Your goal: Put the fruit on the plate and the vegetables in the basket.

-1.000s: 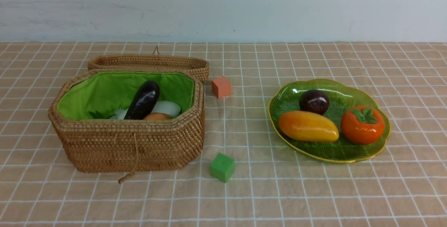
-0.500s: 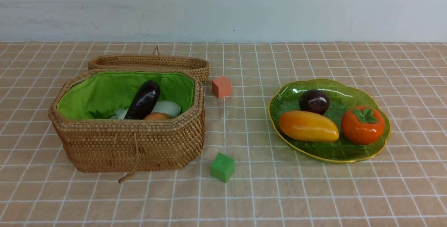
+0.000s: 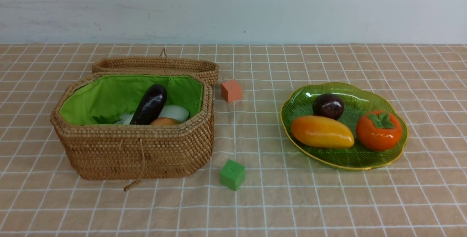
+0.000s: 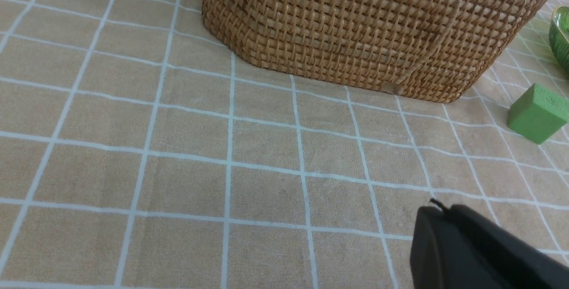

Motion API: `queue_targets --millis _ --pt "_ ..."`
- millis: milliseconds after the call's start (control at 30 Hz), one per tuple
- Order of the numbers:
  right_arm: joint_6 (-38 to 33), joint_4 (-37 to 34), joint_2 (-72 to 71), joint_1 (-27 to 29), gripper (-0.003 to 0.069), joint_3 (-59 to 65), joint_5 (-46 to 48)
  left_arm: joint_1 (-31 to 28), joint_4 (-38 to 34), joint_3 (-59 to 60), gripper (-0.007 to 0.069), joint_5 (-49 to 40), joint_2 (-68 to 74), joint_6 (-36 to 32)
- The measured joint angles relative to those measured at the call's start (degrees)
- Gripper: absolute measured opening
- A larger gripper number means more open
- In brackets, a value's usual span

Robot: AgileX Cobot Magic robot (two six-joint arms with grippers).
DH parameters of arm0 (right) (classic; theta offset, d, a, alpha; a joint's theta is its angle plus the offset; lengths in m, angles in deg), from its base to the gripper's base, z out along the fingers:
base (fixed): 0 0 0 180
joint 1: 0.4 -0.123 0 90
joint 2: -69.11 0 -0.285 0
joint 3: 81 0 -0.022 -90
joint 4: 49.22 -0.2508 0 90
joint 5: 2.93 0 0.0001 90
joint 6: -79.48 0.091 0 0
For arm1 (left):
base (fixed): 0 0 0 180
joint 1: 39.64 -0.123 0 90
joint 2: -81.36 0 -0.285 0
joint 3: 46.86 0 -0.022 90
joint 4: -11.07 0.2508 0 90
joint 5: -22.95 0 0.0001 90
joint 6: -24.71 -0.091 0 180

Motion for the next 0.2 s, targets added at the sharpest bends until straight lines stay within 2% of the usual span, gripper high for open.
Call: queue_targets --millis 200 --pt "0.0 0.0 0.0 0.0 0.0055 0.0 0.0 0.0 0.0 0.0 0.0004 0.0 0.0 0.0"
